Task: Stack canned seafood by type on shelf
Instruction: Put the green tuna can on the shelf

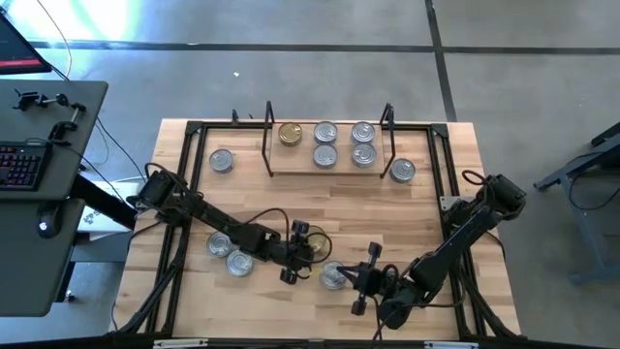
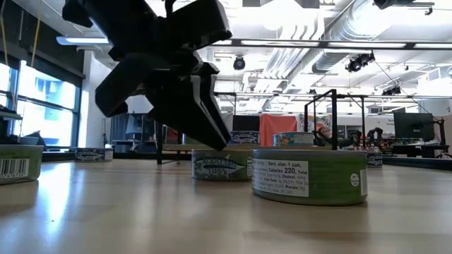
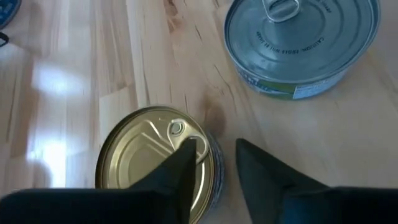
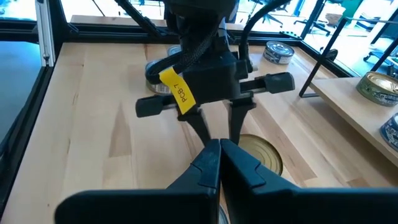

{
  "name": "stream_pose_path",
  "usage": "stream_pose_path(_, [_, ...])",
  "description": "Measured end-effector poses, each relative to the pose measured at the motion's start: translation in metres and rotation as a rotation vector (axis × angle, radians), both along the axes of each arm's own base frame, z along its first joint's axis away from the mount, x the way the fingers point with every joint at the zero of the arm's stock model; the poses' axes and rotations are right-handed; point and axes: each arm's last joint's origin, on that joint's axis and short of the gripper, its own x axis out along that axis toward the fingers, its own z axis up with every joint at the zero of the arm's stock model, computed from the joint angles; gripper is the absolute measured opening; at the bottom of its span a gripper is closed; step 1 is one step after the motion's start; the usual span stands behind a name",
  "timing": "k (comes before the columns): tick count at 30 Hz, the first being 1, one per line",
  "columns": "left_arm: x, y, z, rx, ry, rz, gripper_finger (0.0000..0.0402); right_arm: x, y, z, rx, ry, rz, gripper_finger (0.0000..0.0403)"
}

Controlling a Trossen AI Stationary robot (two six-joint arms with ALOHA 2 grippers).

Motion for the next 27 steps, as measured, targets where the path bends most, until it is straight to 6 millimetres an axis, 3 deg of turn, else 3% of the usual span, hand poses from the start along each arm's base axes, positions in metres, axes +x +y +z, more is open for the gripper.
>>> stream_pose_path(4, [-0.003,0.001,-0.002,0.049,0.043,-0.033,0.0152,0.0,0.0,0.0,0.0,0.0,0.0,0.0])
stream_pose_path(9, [-0.01,0.006,-0.007,0.129,0.124,-0.007,0.0159,0.0,0.0,0.0,0.0,0.0,0.0,0.0])
stream_pose_path(18, [-0.001,0.007,-0.028,0.206,0.143,-0.065,0.0082,0.0,0.0,0.0,0.012,-0.006,-0.004,0.0])
stream_pose_path(24, [-0.005,0.004,-0.026,0.236,0.143,-0.061,0.0013,0.0,0.0,0.0,0.008,-0.003,-0.004,0.0])
stream_pose_path(27, [-0.009,-0.001,-0.022,0.273,0.138,-0.054,0.0006,0.0,0.0,0.0,-0.002,0.001,0.0,0.0])
